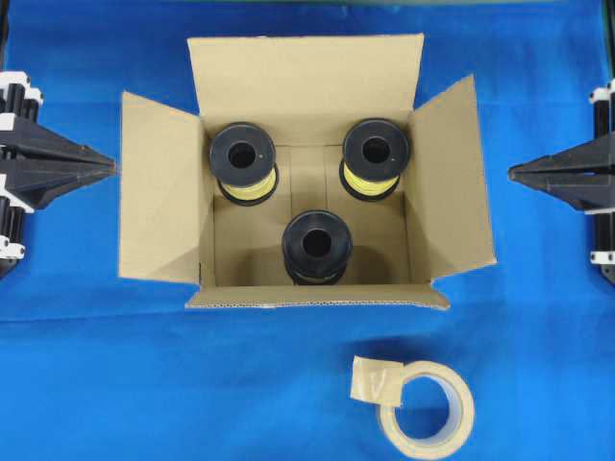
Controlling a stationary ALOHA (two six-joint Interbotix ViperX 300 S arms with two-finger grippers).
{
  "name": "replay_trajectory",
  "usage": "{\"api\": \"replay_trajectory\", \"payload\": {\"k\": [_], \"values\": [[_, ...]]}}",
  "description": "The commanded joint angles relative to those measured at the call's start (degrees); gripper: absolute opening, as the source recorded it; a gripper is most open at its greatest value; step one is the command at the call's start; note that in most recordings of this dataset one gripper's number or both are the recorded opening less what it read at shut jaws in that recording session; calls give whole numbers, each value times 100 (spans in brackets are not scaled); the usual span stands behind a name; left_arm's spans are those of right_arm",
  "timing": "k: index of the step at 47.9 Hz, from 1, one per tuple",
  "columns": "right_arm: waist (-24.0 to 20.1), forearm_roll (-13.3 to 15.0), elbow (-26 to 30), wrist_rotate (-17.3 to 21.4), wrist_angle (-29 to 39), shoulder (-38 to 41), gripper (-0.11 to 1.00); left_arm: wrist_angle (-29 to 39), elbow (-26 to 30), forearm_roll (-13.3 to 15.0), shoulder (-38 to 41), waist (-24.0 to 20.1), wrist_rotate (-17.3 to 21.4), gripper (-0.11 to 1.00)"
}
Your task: Close the cardboard box.
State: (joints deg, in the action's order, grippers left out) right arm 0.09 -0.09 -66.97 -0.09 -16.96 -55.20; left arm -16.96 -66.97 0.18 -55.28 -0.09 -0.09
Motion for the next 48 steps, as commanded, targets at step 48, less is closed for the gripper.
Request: {"api": "replay_trajectory", "payload": {"k": [48], "values": [[0, -334, -483, 457, 2417, 519, 0, 2795, -721, 229, -360, 35, -272, 0]]}}
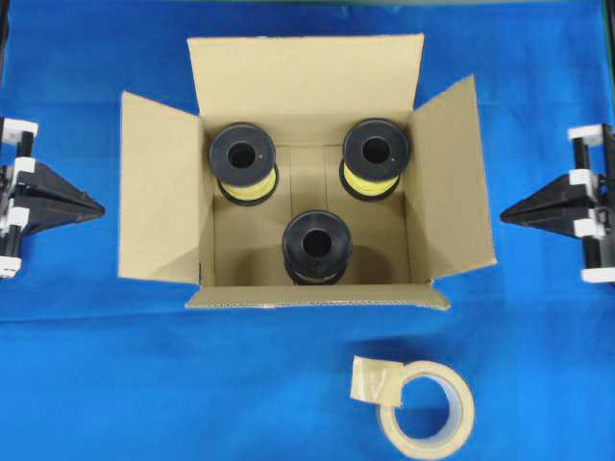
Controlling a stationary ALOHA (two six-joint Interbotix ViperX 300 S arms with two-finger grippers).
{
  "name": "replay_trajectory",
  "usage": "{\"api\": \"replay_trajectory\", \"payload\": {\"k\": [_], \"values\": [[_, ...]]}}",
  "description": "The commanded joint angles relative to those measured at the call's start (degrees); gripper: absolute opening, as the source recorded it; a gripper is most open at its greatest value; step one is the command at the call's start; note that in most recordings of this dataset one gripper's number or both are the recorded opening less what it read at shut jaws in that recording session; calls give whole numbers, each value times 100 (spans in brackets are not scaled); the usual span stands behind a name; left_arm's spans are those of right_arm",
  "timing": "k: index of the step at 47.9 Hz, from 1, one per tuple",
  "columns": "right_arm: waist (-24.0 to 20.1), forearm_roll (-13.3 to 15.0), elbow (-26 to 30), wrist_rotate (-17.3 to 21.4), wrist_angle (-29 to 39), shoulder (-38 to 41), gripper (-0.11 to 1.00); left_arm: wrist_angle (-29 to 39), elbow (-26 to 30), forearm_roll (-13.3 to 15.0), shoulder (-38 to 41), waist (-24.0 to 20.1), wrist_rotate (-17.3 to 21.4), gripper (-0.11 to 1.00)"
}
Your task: Close the cardboard box.
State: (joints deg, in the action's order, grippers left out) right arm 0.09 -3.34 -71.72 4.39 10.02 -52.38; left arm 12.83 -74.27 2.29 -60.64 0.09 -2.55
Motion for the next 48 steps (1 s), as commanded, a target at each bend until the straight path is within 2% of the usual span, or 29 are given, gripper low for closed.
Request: {"api": "replay_trajectory", "payload": {"k": [1, 8, 17, 27, 33, 40, 48], "values": [[9, -18, -26, 9, -352, 299, 0, -237, -18, 18, 211, 9, -35, 0], [9, -35, -88, 9, -747, 686, 0, -492, -70, 18, 404, 9, -44, 0], [9, -35, -44, 9, -976, 747, 0, -721, -70, 18, 466, 18, -44, 0], [9, -9, 185, -44, -1433, 896, 0, -1916, -18, 9, 932, 0, 9, 0], [26, 9, 404, -62, -1652, 1090, 0, -2452, 264, -9, 1494, 0, 79, 0], [53, 18, 589, -62, -1898, 1318, 0, -2681, 694, -18, 2180, 0, 105, 0], [97, 9, 791, -62, -2479, 1723, 0, -2944, 1187, -18, 3015, -18, 211, 0]]}}
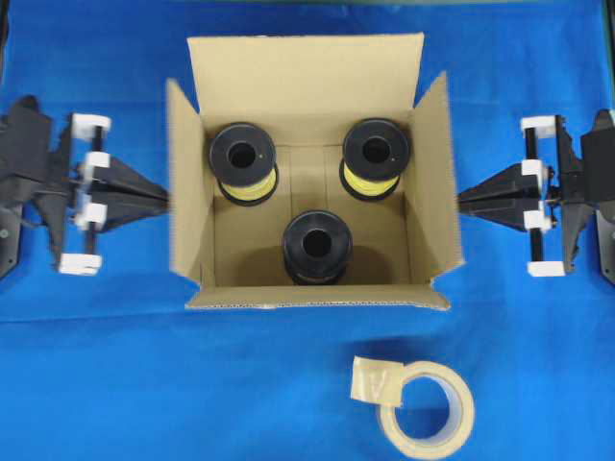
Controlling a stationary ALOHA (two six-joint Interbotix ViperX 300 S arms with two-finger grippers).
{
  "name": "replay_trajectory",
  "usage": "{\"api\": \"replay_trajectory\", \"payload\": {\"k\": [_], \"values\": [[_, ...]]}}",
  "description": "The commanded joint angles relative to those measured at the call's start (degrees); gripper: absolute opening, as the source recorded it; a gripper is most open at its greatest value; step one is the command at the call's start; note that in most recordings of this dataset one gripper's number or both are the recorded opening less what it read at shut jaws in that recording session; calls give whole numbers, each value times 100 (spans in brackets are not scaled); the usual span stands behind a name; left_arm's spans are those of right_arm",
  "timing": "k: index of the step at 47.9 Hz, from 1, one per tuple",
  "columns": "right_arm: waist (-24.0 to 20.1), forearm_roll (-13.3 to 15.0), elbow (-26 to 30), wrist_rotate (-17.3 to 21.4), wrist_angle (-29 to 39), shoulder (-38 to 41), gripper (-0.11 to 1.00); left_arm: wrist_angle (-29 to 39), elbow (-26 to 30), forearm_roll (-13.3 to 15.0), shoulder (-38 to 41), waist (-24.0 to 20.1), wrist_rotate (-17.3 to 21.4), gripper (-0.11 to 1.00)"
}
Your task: Close the cardboard box.
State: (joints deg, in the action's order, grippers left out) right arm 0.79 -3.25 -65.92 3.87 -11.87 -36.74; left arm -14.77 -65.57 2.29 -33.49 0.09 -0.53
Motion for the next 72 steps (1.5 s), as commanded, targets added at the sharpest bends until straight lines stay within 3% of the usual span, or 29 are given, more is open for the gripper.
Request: {"api": "replay_trajectory", "payload": {"k": [1, 18, 32, 53, 65, 72], "values": [[26, 9, 237, -9, -352, 220, 0, -229, 369, -18, 387, -26, 18, 0], [35, -26, 923, 26, -914, 1749, 0, -492, 1318, -18, 1731, -79, 35, 0], [70, -167, 1257, 44, -923, 2769, 0, -694, 1494, -9, 2549, -70, 9, 0], [70, -220, 1301, 44, -932, 2900, 0, -1072, 1529, 9, 2848, -185, -9, 0], [62, -220, 1310, 44, -932, 2892, 0, -1081, 2276, -9, 3226, -765, 149, 0], [62, -220, 1310, 44, -932, 2900, 0, -1028, 2795, -9, 3489, -1002, 510, 0]]}}
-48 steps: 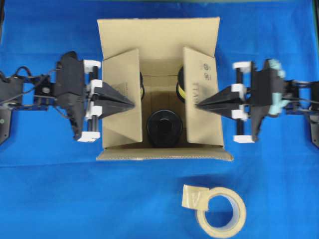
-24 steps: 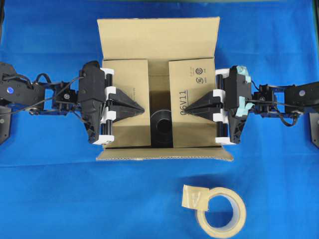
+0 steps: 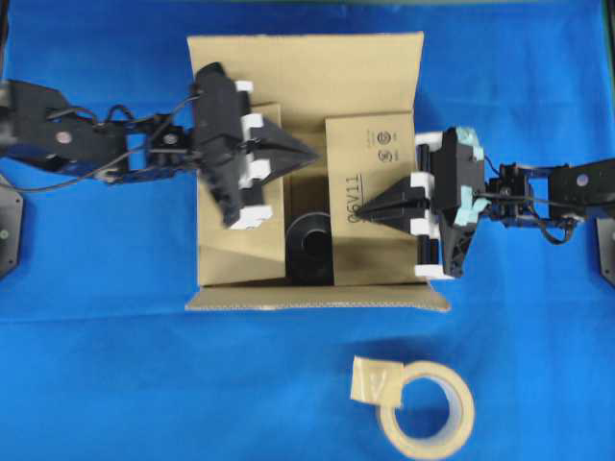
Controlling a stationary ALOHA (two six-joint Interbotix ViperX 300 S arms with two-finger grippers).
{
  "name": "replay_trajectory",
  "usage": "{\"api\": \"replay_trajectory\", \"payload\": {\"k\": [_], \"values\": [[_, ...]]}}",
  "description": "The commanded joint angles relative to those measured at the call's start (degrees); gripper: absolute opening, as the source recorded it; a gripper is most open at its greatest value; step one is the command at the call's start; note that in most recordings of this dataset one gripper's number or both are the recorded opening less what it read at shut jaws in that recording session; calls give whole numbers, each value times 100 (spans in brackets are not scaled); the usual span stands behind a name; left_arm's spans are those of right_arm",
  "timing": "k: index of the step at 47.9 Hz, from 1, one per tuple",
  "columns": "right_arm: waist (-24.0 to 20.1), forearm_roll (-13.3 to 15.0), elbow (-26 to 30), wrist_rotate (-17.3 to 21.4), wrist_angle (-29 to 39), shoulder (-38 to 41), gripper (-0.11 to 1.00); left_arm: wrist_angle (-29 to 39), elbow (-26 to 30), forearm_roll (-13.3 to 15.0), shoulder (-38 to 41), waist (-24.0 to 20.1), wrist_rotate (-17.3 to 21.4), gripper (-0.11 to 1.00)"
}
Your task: Close the cardboard box.
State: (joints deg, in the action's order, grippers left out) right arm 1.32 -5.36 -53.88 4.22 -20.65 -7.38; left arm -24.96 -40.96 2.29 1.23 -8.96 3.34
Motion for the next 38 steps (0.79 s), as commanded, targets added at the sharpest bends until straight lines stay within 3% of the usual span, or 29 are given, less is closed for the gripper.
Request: {"api": "replay_trajectory", "payload": {"k": [1, 8, 18, 38], "values": [[9, -9, 105, 9, -53, -44, 0, 0, 387, -9, 44, -132, 176, 0], [9, -9, 114, 9, -53, -35, 0, 79, 773, -9, 246, -387, 483, 0], [0, -9, 114, 9, -53, -35, 0, 105, 1099, -9, 563, -554, 545, 0], [-9, -9, 114, 9, -53, -35, 0, 132, 1037, -9, 949, -606, 545, 0]]}}
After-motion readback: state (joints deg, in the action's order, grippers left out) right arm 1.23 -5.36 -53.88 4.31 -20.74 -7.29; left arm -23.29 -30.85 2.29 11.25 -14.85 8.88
